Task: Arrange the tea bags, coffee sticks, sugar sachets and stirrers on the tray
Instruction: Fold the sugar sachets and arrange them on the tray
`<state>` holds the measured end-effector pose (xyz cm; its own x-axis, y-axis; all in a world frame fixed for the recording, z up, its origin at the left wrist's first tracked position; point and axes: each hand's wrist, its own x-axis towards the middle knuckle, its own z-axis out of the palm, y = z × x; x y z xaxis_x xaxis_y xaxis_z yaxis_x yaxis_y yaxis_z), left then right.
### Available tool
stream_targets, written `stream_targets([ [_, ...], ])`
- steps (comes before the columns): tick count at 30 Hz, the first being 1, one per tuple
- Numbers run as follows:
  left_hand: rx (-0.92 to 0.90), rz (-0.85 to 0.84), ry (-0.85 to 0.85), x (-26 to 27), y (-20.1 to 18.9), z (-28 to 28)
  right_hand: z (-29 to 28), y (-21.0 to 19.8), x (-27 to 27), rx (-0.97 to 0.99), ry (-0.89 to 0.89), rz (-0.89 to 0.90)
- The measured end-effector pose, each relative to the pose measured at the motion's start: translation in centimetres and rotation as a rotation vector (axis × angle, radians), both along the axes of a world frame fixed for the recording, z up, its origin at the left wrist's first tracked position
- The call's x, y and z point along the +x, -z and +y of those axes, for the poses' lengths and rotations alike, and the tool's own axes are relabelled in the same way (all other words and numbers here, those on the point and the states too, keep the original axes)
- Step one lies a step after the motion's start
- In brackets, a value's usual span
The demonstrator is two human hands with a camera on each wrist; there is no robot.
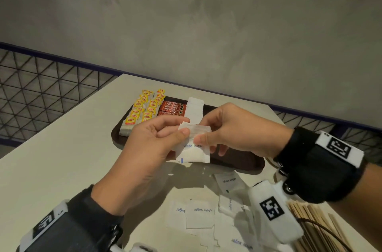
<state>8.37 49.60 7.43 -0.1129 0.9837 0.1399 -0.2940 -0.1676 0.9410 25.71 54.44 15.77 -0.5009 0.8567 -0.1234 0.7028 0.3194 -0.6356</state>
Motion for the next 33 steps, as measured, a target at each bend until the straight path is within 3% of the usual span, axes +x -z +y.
stream_targets([
  [8,-0.006,-0.08,-0.096,-0.3,-0.2,0.3,3.8,-1.0,0.4,0.017,-0.107,-0.029],
  [14,-0.02,-0.111,-0.149,-1.3,-0.6,0.5,15.3,-4.3,2.8,0.099,0.147,-0.086],
  [21,-0.071,-0.105,-0.141,-1.8,0.3,1.6,25.2,2.0,4.7,-0.058,0.434,-0.119],
  [33,-0.09,-0.118,-0.162,-2.5,0.7,2.3,29.1,7.1,2.8,-0.106,0.47,-0.153],
])
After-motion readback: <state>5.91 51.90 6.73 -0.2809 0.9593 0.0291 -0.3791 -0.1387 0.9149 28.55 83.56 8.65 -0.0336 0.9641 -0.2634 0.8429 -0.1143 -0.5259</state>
